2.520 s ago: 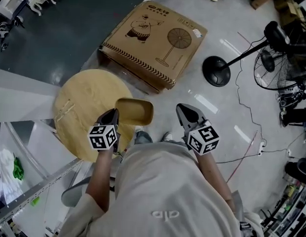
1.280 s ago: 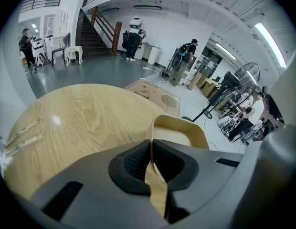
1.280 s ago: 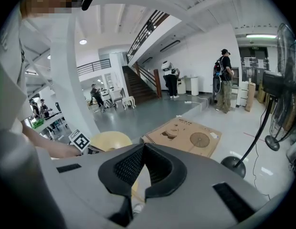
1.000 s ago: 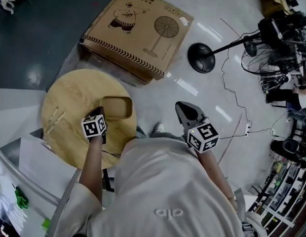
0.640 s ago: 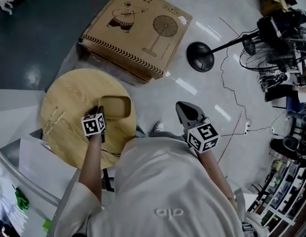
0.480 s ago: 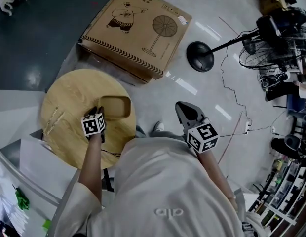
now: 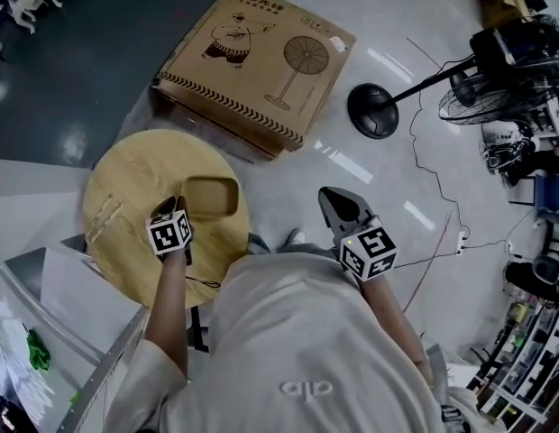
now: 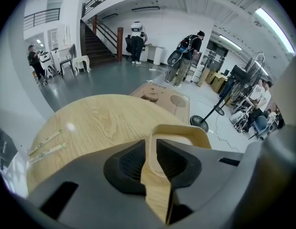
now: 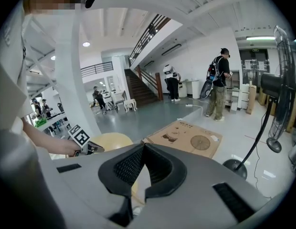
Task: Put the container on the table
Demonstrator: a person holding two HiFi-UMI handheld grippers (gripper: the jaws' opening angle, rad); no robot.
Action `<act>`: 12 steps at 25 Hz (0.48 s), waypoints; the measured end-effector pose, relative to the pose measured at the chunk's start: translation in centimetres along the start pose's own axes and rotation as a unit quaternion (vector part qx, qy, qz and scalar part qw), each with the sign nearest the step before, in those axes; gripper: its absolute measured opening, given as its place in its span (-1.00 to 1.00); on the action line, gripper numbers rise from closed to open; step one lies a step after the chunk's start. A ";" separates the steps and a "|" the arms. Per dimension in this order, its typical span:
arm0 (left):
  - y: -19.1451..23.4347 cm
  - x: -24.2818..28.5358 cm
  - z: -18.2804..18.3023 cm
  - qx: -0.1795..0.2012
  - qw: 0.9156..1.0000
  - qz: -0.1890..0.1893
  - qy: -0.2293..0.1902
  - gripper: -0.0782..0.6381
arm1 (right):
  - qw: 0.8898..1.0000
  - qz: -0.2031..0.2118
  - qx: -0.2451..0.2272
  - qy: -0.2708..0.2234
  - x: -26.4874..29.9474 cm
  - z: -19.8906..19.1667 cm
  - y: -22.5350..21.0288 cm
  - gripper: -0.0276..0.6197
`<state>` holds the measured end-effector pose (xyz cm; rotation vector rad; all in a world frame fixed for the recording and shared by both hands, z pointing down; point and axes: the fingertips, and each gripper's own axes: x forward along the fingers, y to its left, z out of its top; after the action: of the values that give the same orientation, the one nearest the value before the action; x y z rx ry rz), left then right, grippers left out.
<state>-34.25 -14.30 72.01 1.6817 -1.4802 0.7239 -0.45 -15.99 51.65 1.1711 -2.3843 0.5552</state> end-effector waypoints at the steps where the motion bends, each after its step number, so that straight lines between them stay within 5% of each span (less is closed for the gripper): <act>1: -0.4 -0.6 0.4 0.002 1.000 0.005 -0.007 -0.58 | 1.000 0.002 0.001 -0.005 -0.2 0.1 -0.2 -0.83; 12: -13.2 -7.0 6.4 0.060 0.993 -0.061 -0.078 -0.73 | 0.998 0.033 0.020 -0.058 -3.9 1.6 -2.9 -0.83</act>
<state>-22.88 -15.36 60.46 1.9398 -1.4497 0.6385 3.77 -15.95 48.75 1.1731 -2.5292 0.5728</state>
